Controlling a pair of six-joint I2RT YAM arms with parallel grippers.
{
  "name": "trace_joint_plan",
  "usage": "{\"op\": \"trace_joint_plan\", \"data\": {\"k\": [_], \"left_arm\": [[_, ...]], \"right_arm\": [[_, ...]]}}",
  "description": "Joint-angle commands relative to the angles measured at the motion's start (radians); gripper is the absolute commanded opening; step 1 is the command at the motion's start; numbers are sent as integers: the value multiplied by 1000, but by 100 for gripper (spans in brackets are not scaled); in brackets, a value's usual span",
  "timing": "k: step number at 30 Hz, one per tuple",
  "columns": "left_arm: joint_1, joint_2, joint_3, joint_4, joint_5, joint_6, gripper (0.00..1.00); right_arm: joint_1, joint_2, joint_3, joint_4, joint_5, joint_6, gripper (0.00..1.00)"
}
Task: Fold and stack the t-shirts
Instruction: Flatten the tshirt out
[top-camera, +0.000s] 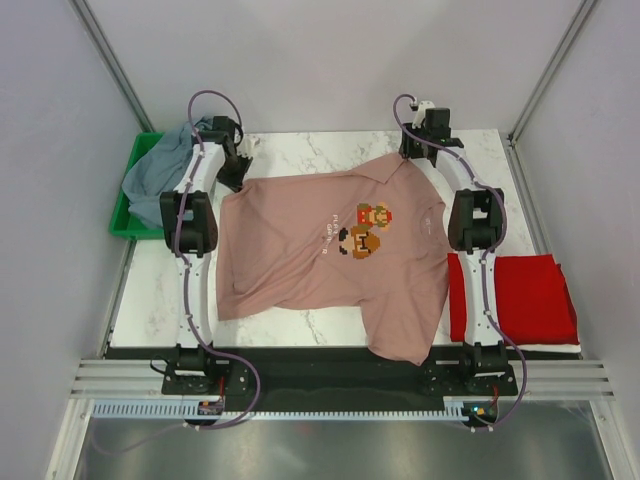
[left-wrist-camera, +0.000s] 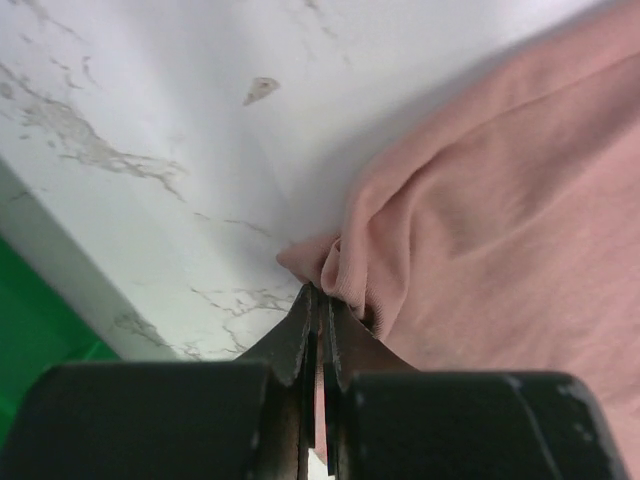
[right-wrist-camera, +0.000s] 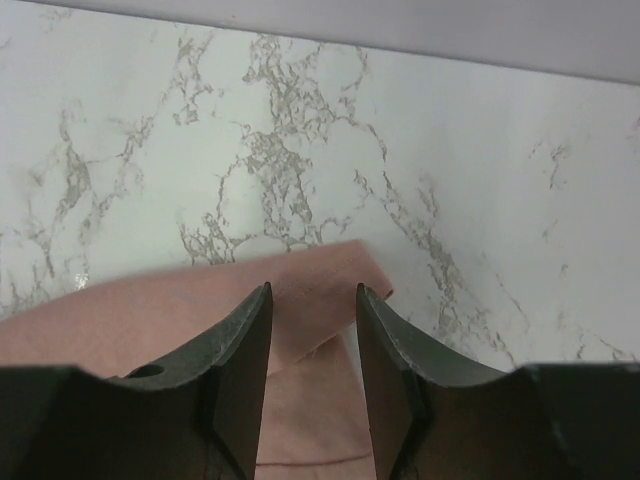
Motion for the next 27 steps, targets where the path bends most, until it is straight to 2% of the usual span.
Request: {"op": "trace_joint_plan", "data": {"k": [1, 14, 21, 23, 24, 25, 27], "left_arm": [[-13, -79, -31, -36, 16, 32, 2], [-15, -107, -101, -45, -8, 41, 2], [-16, -111, -99, -45, -17, 44, 2], [-16, -117, -105, -48, -22, 45, 2], [-16, -121, -107, -48, -22, 44, 2], [-16, -125, -111, -48, -23, 44, 2], [-16, -130, -117, -48, -31, 45, 2]], "right_arm": [[1, 41, 48, 35, 8, 51, 47], [-16, 61, 67, 60, 93, 62, 47], [-8, 81, 53, 22, 70, 40, 46], [-3, 84, 50, -4, 77, 23, 41], [-3, 84, 47, -6, 70, 22, 35], [-2, 82, 44, -6, 65, 20, 20], [-2, 79, 39, -11, 70, 17, 0]]}}
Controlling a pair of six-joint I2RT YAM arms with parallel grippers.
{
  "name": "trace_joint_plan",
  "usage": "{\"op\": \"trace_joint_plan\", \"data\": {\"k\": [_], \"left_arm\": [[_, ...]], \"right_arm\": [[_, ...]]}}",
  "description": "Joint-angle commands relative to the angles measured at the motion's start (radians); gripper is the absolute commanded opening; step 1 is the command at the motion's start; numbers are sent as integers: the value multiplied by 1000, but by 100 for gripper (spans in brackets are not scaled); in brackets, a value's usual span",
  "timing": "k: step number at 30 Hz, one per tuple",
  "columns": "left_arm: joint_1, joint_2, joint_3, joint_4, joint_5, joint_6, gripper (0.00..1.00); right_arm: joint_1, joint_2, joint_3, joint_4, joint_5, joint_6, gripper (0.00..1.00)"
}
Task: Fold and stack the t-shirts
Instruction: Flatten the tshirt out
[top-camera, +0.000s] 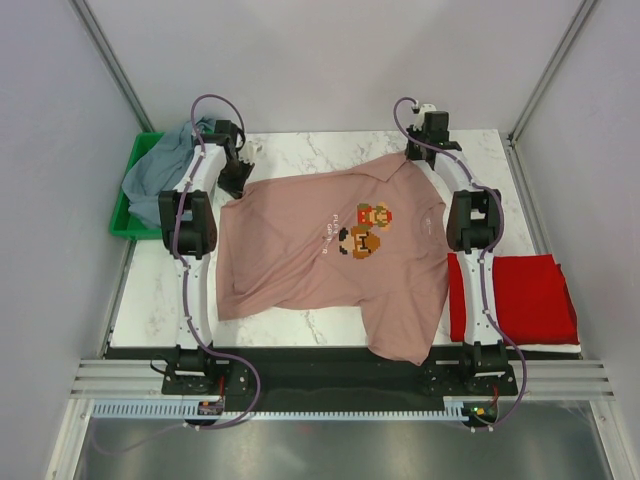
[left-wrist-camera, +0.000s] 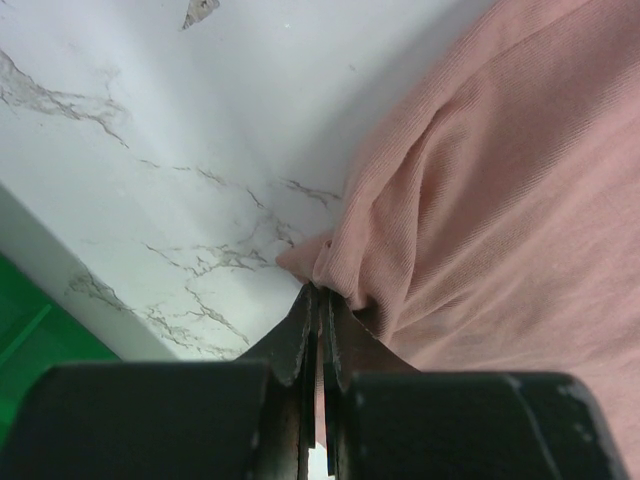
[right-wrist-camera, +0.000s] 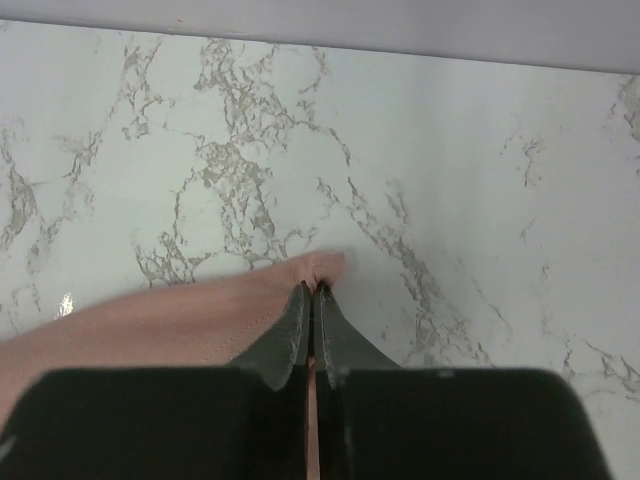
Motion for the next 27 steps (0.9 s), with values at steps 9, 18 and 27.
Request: {"op": "trace_joint_plan", "data": {"k": [9, 18, 27], "left_arm": [[4, -128, 40, 1, -77, 31, 2], [6, -340, 88, 104, -228, 37, 2], [7, -472, 117, 132, -248, 17, 2]], "right_arm": [[-13, -88, 45, 4, 22, -71, 0], [-101, -440, -61, 127, -88, -22, 0], [-187, -716, -187, 111, -222, 120, 0]]}}
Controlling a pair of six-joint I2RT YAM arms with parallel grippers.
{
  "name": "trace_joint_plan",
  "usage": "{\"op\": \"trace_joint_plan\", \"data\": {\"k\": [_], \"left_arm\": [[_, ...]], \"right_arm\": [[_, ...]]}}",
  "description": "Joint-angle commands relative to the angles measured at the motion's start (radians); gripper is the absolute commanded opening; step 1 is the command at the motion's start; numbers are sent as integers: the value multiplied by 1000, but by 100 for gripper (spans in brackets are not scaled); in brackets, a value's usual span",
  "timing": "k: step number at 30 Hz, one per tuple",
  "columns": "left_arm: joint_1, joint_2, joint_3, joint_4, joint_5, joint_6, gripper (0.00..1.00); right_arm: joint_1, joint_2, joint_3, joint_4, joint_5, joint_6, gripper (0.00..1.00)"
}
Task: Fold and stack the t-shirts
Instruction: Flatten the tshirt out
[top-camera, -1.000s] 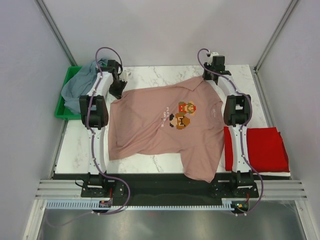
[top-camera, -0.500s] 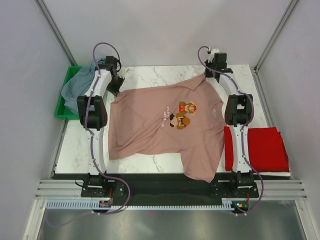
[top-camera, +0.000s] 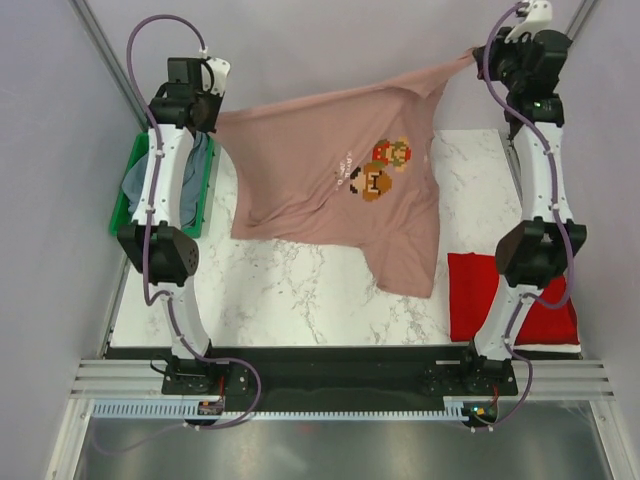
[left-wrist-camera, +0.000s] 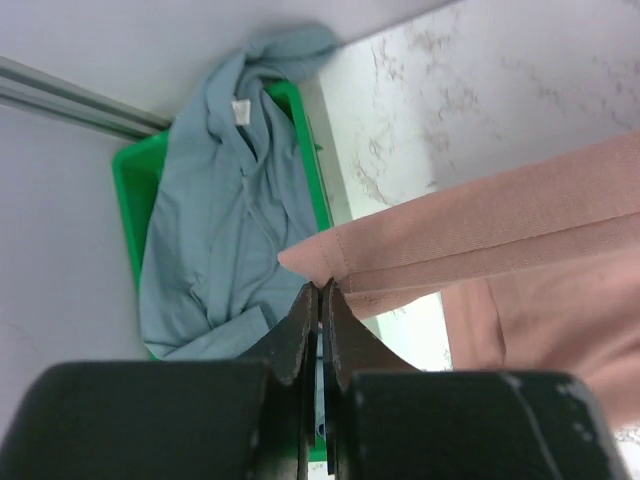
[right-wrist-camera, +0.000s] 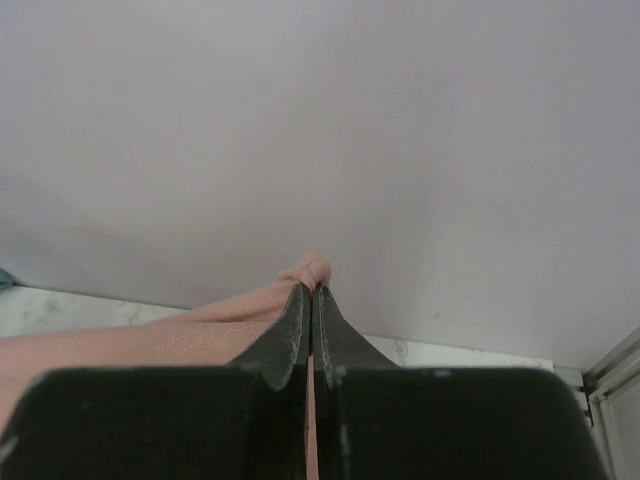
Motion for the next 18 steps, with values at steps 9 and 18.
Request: {"op": "trace_joint_plan", "data": {"k": [9, 18], "left_arm": [[13, -306, 19, 32, 24, -8, 2], [13, -648, -150, 107, 100, 56, 2]], "right_arm": [[-26, -418, -155, -90, -18, -48, 0], [-26, -707, -148, -214, 19, -115, 0]]}}
